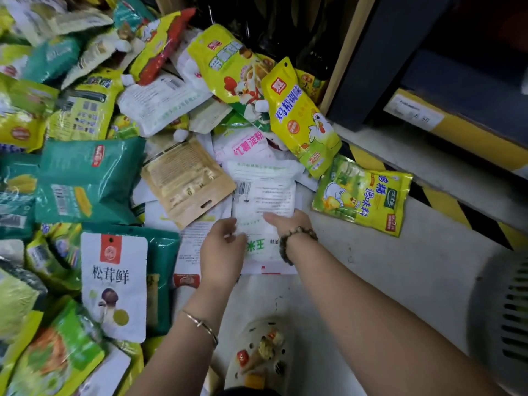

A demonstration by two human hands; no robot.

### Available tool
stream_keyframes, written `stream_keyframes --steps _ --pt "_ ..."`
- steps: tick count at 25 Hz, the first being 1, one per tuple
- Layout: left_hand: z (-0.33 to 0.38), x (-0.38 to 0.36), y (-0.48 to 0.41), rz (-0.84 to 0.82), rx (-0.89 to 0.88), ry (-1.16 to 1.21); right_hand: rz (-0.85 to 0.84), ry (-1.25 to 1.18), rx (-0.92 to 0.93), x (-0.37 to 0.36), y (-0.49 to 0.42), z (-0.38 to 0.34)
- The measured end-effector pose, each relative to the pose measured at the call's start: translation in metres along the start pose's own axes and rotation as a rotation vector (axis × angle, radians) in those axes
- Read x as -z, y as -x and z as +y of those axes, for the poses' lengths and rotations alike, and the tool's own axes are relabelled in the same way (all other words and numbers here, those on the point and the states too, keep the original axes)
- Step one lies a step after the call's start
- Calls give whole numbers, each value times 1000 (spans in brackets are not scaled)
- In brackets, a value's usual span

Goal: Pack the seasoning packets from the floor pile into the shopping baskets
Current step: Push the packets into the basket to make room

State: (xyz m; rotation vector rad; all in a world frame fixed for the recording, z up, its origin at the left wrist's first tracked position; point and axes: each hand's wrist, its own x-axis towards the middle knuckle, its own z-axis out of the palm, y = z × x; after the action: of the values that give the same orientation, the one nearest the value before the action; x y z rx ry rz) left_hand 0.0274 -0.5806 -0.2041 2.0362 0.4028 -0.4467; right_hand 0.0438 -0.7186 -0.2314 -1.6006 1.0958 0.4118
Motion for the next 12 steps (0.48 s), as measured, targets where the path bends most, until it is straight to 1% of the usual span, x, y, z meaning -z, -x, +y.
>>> stream_keyframes --steps 2,4,5,6,7,9,10,11,12 --pt "0 2 2 15 3 61 -41 -142 64 3 11 0" --pt "2 2 4 40 5 110 -74 -205 164 27 25 0" --pt "5 -3 7 22 19 127 -90 -224 205 46 29 0" --pt "10 -9 11 -35 59 166 -111 -242 238 67 33 0" --pt "15 -16 15 -132 128 242 -132 -259 259 87 37 1" --pt "27 -32 23 -414 309 516 -180 -259 269 119 44 3" --pt "33 -41 28 -527 352 630 -203 -233 263 129 45 3" --pt "38 -50 31 -592 352 688 -229 -197 264 136 44 4" --pt "41 -60 33 -592 336 696 -248 -147 271 140 39 5"
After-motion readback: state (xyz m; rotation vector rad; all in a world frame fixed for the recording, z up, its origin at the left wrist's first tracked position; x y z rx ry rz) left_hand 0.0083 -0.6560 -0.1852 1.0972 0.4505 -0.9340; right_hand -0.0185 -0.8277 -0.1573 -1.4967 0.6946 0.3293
